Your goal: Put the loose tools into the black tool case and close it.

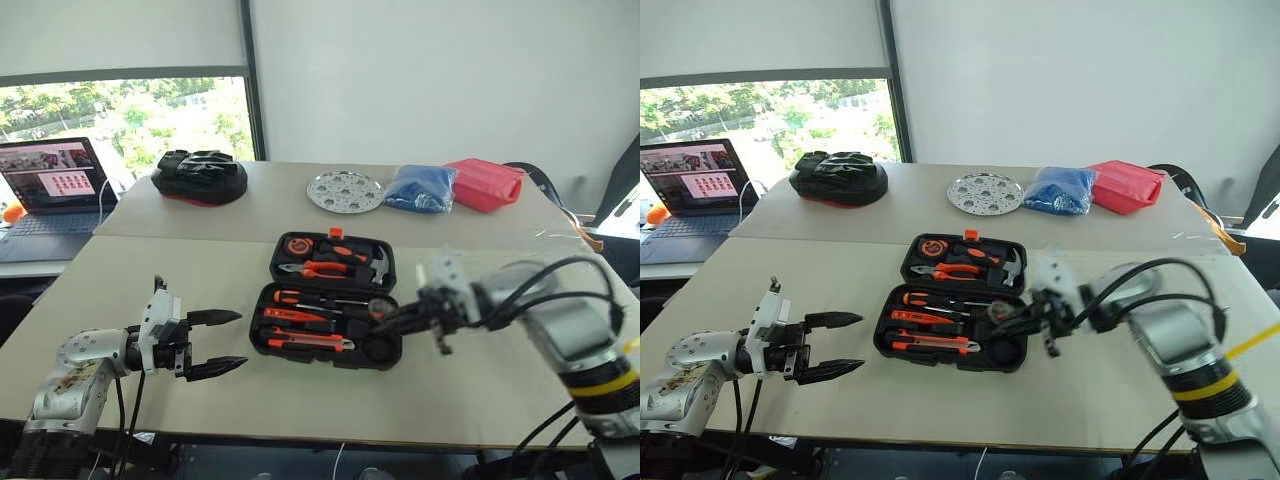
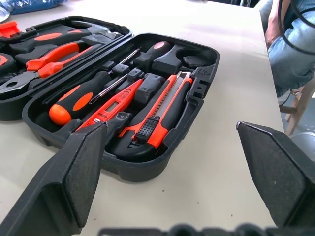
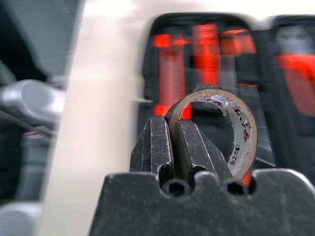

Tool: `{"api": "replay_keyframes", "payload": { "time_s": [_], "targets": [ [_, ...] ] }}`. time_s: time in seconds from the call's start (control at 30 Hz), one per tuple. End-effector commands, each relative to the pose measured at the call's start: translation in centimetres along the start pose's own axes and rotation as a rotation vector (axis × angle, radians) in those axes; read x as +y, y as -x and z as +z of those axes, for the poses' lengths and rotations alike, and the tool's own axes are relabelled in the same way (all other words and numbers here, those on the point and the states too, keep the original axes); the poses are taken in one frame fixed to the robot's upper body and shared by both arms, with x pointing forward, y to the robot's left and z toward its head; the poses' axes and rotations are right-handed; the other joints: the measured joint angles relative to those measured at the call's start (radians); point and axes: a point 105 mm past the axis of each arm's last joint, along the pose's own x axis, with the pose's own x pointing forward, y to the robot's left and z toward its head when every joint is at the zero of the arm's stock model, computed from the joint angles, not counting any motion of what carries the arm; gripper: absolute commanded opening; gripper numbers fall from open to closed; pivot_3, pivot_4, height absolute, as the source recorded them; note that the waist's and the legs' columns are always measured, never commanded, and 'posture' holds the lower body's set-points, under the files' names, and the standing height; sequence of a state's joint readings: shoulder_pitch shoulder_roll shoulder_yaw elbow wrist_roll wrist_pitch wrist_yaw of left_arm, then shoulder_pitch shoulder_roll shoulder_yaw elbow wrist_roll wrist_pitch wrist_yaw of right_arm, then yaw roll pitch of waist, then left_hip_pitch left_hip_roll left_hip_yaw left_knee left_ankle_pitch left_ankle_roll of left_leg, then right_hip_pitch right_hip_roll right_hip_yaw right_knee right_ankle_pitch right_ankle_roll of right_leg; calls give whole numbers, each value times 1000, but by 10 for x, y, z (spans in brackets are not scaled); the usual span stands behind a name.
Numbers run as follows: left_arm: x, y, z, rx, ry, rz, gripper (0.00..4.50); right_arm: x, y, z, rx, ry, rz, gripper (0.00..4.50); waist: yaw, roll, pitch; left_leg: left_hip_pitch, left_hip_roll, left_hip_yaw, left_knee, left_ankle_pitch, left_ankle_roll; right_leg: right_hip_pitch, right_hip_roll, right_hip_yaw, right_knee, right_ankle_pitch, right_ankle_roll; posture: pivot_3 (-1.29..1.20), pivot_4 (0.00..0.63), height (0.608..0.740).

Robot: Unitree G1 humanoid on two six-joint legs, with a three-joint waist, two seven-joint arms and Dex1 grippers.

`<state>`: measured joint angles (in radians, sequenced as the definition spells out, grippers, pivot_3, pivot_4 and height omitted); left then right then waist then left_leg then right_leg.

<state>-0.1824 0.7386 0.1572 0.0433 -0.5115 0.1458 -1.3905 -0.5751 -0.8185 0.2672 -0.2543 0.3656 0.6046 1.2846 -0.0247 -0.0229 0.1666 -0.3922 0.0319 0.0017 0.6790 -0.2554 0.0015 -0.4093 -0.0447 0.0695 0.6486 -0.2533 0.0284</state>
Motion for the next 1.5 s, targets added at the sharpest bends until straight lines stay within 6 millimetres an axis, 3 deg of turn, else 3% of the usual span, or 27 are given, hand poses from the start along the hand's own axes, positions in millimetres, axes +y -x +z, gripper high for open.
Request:
{"api": "replay_keyframes", "payload": {
  "time_s": [0.03, 0.27, 0.43, 0.5, 0.53, 0.6, 0.7, 0.8, 0.87, 0.93, 1.03, 1.13, 1.17, 1.27, 1.33, 1.4, 1.5],
  "targets": [
    [-7, -3, 5, 9, -59, -44, 4500, 2, -3, -7, 68, 17, -21, 12, 4, 0, 0, 0, 0, 0, 0, 0, 0, 0, 0, 0, 0, 0, 0, 0, 150, 740],
    [-11, -4, 1, 19, -59, -61, 4500, -3, -15, -37, 202, 41, -39, 12, 5, 0, 0, -1, 1, 1, 0, 0, 0, -2, 1, 0, 0, 0, 0, 0, 150, 740],
    [-11, -3, 1, 22, -61, -57, 4500, -15, -9, -47, 290, 84, -99, 12, 6, -1, 0, -1, 1, 1, 0, 0, 0, -2, 1, 0, 1, 0, 0, 0, 150, 740],
    [-11, -2, 1, 24, -62, -54, 4500, -16, -6, -48, 310, 87, -94, 772, 6, -1, 0, -1, 1, 1, 0, 0, 0, -2, 2, 0, 1, 0, 0, 0, 150, 740],
    [-11, -1, 1, 25, -62, -51, 4500, -14, -4, -48, 316, 73, -83, 917, 6, -1, 0, -1, 1, 1, 0, 0, 0, -2, 2, 0, 1, 0, 0, 0, 150, 740],
    [-10, 0, 1, 27, -61, -42, 4500, -17, -4, -35, 248, 115, -108, 1658, 7, -1, 0, 0, 1, 1, 0, 0, 0, -2, 2, 0, 1, 0, 0, 0, 150, 740],
    [-2, 4, 4, 13, -49, 20, 4500, -4, 8, -5, 44, 64, -38, 2625, 13, -1, 0, -1, 0, 1, 0, 0, 0, -2, 1, 0, 0, 0, 0, 0, 150, 740],
    [8, 11, 4, 6, -22, 93, 4500, 0, 37, 7, -100, 22, -46, 2625, 13, -1, 0, -8, 1, 0, 0, 0, 0, -9, 1, 0, 1, 0, 0, 0, 150, 740],
    [14, 15, 2, 10, 1, 130, 4500, -7, 58, -4, -119, 12, -118, 2625, 14, -1, 0, -11, 0, -1, 1, 0, 0, -12, 1, -1, 1, 1, 0, 0, 150, 740],
    [19, 17, 0, 16, -2, 164, 4500, -10, 67, -13, -133, -7, -165, 2625, 13, -1, 0, -11, 0, 0, 1, 0, 0, -12, 1, -1, 1, 1, 0, 0, 150, 740],
    [40, 18, -8, 40, 35, 287, 3797, -20, 72, -45, -101, -45, -279, 2649, 11, -2, 0, -10, 1, 0, 1, 0, 0, -11, 1, -1, 1, 1, -1, 0, 150, 740],
    [62, 13, -19, 78, 40, 400, 2822, -29, 67, -78, -37, -24, -367, 2016, 11, -2, -1, -8, 1, 0, 1, 1, 0, -10, 2, -1, 2, 2, -2, 0, 150, 740],
    [69, 10, -21, 85, 37, 437, 2377, -36, 66, -84, -26, -4, -414, 1601, 10, -2, -1, -8, 0, 1, 1, 1, -1, -10, 2, 0, 3, 2, -1, 0, 150, 740],
    [81, -7, -24, 84, 43, 486, 1516, -62, 64, -93, -12, 48, -585, 705, 3, -2, -1, -8, 0, 2, 2, 1, -2, -12, 2, 2, 6, 2, -1, 0, 150, 740],
    [88, -18, -29, 107, 53, 513, 711, -72, 60, -96, -4, 76, -639, 5, -1, -2, -1, -8, -1, 2, 2, 2, -3, -13, 2, 3, 8, 2, -1, 0, 150, 740],
    [91, -25, -32, 127, 66, 525, 92, -79, 56, -98, 1, 93, -671, 0, -1, -2, -1, -8, -1, 2, 2, 2, -3, -13, 2, 3, 9, 2, -1, 0, 150, 740],
    [88, -43, -35, 151, 82, 482, 92, -85, 45, -92, -19, 118, -697, 0, -1, -2, -1, -8, 0, 2, 1, 2, -3, -13, 2, 3, 9, 2, -1, 0, 150, 740]
  ]
}}
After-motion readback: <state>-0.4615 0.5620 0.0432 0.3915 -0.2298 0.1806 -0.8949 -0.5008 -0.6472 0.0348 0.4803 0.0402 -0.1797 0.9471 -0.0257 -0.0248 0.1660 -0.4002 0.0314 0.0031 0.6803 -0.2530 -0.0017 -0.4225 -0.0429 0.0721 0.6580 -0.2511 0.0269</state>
